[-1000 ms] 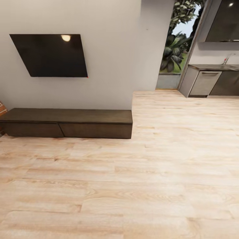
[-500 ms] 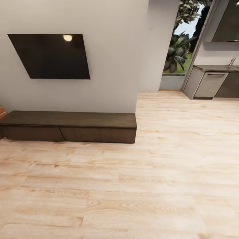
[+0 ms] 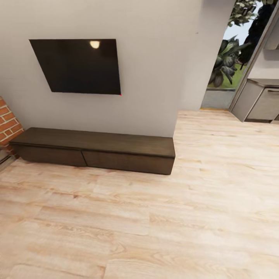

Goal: Place each of the two pumpkins and all three candles from the living room inside a cabinet in the living room (use any cabinet), then make sure every cabinet is closed, and position the cauldron so it is next to a table in the living room.

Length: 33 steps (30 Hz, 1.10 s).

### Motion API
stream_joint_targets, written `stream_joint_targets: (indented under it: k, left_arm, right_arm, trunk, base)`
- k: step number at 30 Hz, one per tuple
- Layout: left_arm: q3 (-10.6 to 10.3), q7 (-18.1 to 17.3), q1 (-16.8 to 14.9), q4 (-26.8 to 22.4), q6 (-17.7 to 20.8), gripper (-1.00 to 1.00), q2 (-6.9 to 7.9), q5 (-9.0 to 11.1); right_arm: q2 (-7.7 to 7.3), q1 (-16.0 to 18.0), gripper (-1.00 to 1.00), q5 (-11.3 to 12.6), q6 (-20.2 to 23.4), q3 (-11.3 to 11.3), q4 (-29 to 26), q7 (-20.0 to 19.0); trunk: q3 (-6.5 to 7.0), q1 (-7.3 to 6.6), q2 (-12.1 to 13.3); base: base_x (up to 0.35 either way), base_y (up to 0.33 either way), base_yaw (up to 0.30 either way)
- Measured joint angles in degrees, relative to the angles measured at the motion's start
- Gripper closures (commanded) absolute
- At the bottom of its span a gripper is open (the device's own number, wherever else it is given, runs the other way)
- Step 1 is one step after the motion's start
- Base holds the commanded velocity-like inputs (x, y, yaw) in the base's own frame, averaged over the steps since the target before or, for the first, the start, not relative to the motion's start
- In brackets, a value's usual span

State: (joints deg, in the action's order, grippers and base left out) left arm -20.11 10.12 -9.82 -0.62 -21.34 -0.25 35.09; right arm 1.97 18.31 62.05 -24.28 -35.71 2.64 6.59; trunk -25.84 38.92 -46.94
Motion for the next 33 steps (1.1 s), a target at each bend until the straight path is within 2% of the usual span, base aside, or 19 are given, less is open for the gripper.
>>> stream_joint_targets:
  k: [33]
  left_arm:
    - [0.0, 0.0, 0.0, 0.0, 0.0, -1.00, 0.00, 0.0]
  right_arm:
    - [-0.09, 0.0, -1.00, -0.1, 0.1, 0.0, 0.0, 0.0]
  trunk:
    - [0.00, 0.00, 0.0]
  base:
    - [0.300, 0.143, 0.001]
